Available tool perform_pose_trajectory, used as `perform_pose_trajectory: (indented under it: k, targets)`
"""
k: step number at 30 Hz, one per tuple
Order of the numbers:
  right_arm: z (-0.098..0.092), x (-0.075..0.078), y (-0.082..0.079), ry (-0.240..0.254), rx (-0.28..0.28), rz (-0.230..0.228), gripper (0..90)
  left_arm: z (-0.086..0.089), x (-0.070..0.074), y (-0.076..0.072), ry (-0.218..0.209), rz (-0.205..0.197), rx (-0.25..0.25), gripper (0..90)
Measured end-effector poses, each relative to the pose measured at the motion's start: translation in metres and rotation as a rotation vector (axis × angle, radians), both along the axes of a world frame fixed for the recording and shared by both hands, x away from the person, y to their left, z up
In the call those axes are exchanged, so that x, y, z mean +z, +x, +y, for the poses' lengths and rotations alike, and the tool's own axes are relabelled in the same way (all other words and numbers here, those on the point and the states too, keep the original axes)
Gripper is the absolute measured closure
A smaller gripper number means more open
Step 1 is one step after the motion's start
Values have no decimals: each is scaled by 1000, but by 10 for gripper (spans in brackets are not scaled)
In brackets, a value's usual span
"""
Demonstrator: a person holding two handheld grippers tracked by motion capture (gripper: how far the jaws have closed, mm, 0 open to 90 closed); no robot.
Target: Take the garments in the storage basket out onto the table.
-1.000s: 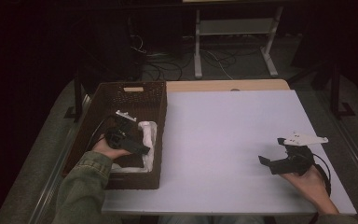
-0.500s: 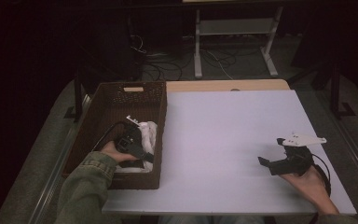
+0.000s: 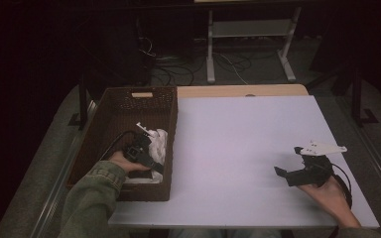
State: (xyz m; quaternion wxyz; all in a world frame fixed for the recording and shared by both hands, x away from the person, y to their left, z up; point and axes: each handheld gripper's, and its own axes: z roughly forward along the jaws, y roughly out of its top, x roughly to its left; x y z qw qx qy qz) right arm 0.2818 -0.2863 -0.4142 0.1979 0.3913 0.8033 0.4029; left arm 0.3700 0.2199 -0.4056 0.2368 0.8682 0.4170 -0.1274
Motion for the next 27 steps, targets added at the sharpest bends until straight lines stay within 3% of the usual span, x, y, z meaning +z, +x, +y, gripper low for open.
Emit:
perform_pose_trajectory:
  k: [9, 13, 18, 21, 22, 27]
  targets:
    - [0, 0, 0, -8, 0, -2, 0, 3, 2, 5, -33, 27, 7, 662]
    - [0, 0, 0, -8, -2, -2, 0, 6, 6, 6, -42, 17, 25, 706]
    - [0, 1, -1, -16, -2, -7, 0, 15, 24, 5, -77, -38, 74, 721]
    - [1, 1, -1, -17, -3, -9, 0, 28, 41, 5, -161, -42, 132, 724]
    - [1, 1, -1, -18, -3, -9, 0, 28, 41, 5, -161, -42, 132, 726]
    - [1, 1, -2, -22, -3, -12, 0, 46, 56, 3, -270, -43, 204, 732]
